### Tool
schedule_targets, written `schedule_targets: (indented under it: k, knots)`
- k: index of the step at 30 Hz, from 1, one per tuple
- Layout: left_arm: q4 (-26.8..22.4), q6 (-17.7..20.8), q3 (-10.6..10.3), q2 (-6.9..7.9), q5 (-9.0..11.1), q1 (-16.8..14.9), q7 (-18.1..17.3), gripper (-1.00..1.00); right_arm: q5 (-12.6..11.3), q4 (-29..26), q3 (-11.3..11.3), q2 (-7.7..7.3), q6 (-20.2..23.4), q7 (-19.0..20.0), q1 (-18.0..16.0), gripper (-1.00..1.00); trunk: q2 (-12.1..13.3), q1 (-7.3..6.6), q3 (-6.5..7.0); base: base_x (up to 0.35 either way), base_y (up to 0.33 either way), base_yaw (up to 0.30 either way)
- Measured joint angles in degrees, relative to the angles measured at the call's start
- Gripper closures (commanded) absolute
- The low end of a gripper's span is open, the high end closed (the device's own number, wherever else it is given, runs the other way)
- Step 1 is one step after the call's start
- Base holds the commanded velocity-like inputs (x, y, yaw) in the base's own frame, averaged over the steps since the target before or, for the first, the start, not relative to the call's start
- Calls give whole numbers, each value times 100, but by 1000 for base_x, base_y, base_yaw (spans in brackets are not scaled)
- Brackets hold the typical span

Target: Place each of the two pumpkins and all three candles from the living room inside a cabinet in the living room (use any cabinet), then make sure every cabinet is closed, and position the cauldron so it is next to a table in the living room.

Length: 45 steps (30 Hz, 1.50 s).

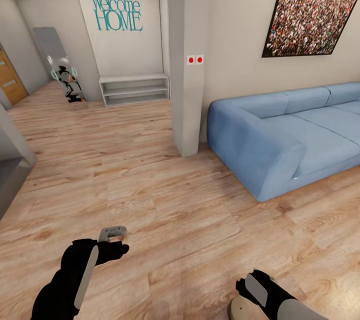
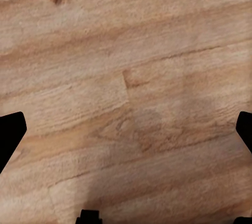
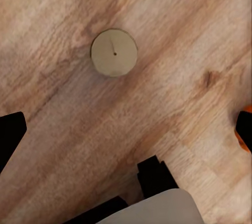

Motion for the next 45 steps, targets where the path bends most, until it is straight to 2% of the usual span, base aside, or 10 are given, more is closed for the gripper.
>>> schedule_targets:
  k: [6,13,35,38,40,41,42,43,45]
  knots:
    - [-75,0,11,-1,-5,0,0,-100,6,-99,0,24,84,-102,-21,-100,-241,132,-108,0,0,0]
    - [-91,0,19,-4,14,0,0,-100,9,-119,7,141,85,-112,-27,-100,-521,286,-233,0,0,0]
    - [-129,5,42,1,26,1,-5,-100,9,-120,17,117,33,-82,-28,-100,-1404,769,-628,0,0,0]
    - [-218,6,194,7,37,0,-35,-100,9,-120,17,114,35,-78,-28,-100,-1524,835,-682,0,0,0]
    - [-268,6,479,17,56,-4,-61,-100,9,-120,17,113,34,-78,-28,-100,-1604,879,-718,0,0,0]
    - [-294,5,756,52,117,-11,-155,-100,9,-120,17,112,33,-77,-28,-100,-1644,901,-736,0,0,0]
    - [-304,5,945,115,216,-15,-299,-100,9,-120,17,109,33,-77,-28,-100,-1685,922,-754,0,0,0]
    - [-307,6,1025,161,284,-17,-402,-100,9,-120,17,108,35,-77,-28,-100,-1725,944,-772,0,0,0]
    - [-314,5,1200,438,540,-23,-967,-100,9,-120,17,107,37,-77,-28,-100,-1805,988,-808,0,0,0]
